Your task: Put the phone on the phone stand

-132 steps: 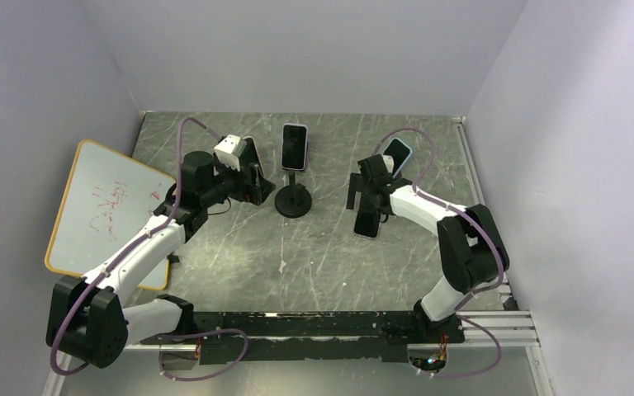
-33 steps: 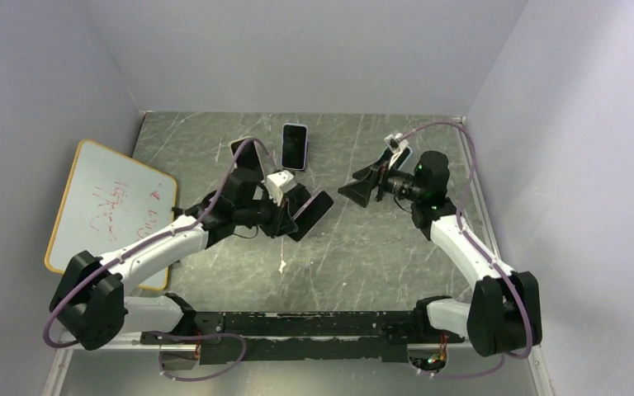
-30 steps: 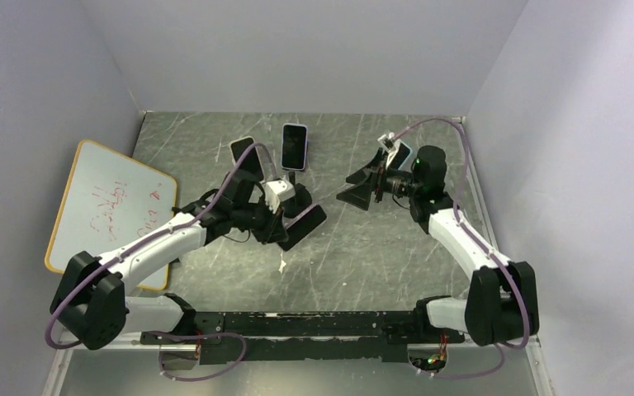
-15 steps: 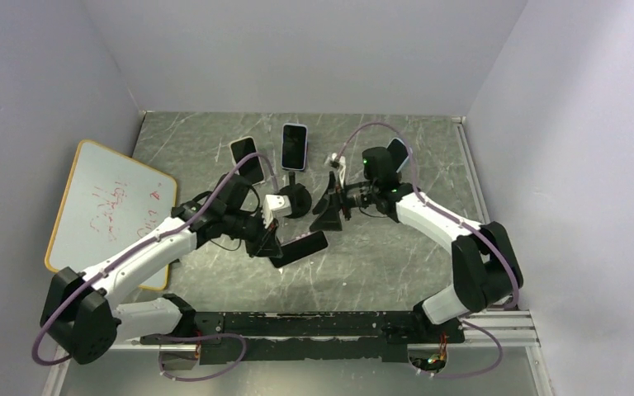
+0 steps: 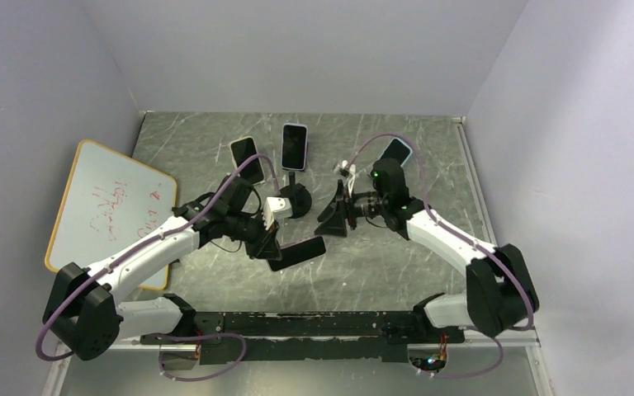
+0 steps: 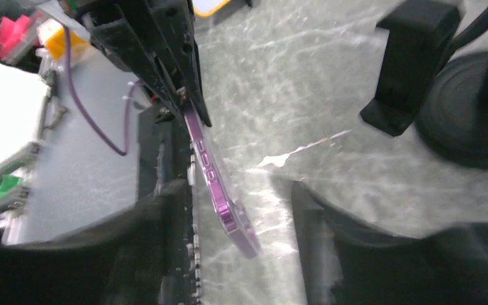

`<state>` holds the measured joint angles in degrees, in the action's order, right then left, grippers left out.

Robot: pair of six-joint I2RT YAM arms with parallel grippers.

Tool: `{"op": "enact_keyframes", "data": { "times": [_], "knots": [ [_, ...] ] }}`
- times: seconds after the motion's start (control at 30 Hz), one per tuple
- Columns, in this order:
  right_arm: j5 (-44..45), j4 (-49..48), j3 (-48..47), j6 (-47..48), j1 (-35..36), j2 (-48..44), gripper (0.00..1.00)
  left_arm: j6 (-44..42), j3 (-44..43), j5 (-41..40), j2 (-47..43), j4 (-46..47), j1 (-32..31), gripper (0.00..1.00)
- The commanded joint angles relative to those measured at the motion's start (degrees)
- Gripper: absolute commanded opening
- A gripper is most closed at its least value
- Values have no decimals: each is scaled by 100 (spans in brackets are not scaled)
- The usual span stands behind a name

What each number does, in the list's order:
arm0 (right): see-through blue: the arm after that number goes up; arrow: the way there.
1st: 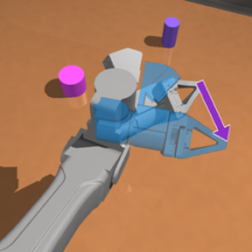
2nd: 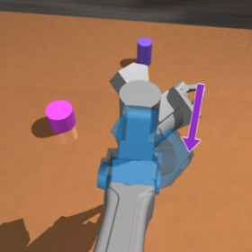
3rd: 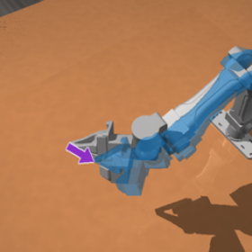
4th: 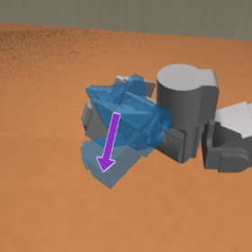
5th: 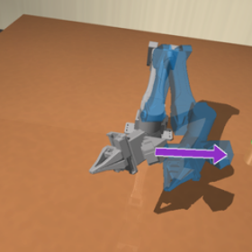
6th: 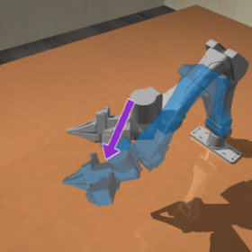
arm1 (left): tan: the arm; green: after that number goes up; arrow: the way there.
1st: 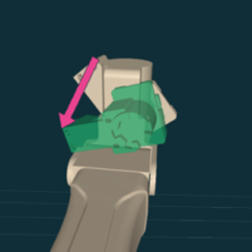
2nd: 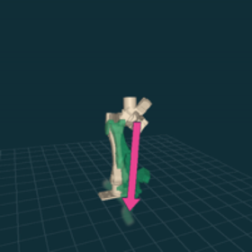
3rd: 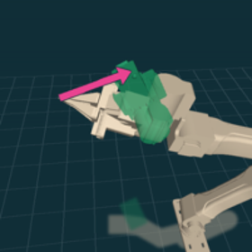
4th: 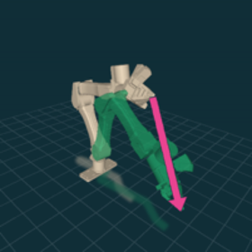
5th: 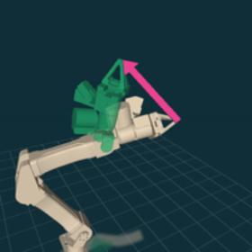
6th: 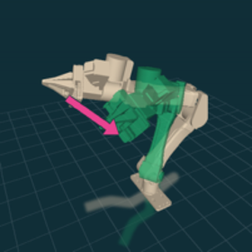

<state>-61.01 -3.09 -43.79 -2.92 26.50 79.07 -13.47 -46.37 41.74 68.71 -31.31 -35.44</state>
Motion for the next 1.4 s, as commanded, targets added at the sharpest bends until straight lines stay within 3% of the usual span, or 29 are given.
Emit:
{"op": "enact_keyframes", "data": {
  "times": [0.0,0.03,0.07,0.1,0.17,0.2,0.47,0.77,1.13,1.37],
  "knots": [
    [174,-866,115,-733,-110,-583,46,-66,-205,135,5,211,20,5],
    [207,-953,162,-850,-110,-655,37,-102,-251,156,32,148,23,5],
    [157,-998,195,-900,-106,-711,39,-133,-284,173,63,97,23,5],
    [40,-1074,226,-964,-108,-732,48,-137,-305,184,76,79,28,5],
    [-193,-1246,325,-1067,-95,-714,92,-149,-335,209,81,60,28,5],
    [-248,-1336,401,-1120,-93,-705,99,-152,-358,212,75,45,24,5],
    [-464,-2272,965,-1579,-49,-746,100,-248,-742,259,25,-303,127,5],
    [-622,-2230,934,-1446,156,-499,70,-286,-932,611,140,-396,208,5],
    [-534,-2829,1090,-1619,535,-1,55,-409,-1233,650,187,-633,222,5],
    [-499,-2394,993,-1272,544,41,34,-401,-1185,673,212,-584,224,5]
  ]
}}
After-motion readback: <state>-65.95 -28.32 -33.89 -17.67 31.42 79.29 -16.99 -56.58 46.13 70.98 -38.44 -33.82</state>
